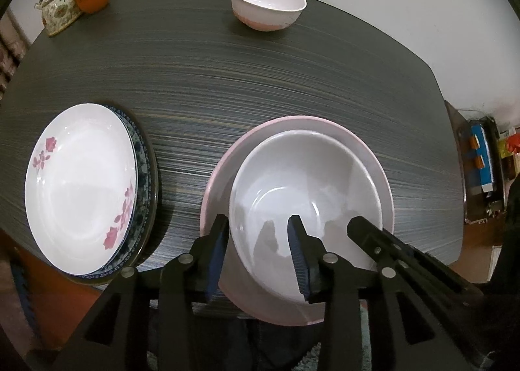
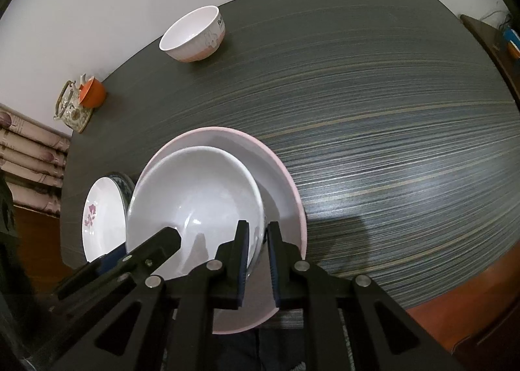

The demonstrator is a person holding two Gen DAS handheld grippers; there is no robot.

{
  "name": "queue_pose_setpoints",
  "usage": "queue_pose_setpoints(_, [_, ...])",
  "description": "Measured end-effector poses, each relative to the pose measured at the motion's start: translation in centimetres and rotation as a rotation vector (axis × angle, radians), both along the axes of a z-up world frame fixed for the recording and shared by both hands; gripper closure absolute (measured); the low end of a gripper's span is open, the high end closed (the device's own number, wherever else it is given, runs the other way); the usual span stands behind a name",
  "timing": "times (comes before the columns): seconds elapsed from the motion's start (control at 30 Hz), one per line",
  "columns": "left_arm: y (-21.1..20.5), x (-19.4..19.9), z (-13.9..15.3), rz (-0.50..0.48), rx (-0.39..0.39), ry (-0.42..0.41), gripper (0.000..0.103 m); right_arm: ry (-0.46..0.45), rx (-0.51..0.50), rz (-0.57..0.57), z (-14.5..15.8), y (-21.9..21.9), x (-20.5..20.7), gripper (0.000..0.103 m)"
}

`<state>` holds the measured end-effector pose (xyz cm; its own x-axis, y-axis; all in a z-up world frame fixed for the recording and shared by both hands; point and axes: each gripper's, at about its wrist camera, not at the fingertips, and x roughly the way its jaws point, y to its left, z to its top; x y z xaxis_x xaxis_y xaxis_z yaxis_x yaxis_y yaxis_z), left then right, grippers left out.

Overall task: Organize plates and bowls
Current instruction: 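Lower the white bowl into the pink bowl and open the left tool, then move the left tool to the white bowl with a pink base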

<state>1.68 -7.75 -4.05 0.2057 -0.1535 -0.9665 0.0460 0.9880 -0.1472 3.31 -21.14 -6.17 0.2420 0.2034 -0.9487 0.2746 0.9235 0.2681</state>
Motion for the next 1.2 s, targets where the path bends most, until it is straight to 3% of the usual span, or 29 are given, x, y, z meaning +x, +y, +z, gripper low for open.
queue_pose_setpoints(0.13, [0.4,0.0,0.1,0.010,-0.025,0.005,0.064,0.003,-0.003,0.000,-0.1,0.1,-0.1,0.089])
queue_pose_setpoints(0.67, [1.0,0.0,0.1,0.015,-0.059,0.007,0.063,0.011,-0.005,-0.006,0.0,0.2,0.3,0.087])
queue_pose_setpoints(0.93, [1.3,0.1,1.0,0.016,-0.080,-0.017,0.060,-0.027,-0.032,-0.008,1.0,0.1,0.4,0.077])
queue_pose_setpoints(1.2, [1.4,0.4,2.6,-0.007,-0.094,-0.072,0.052,-0.084,-0.036,-0.004,2.3,-0.2,0.5,0.077])
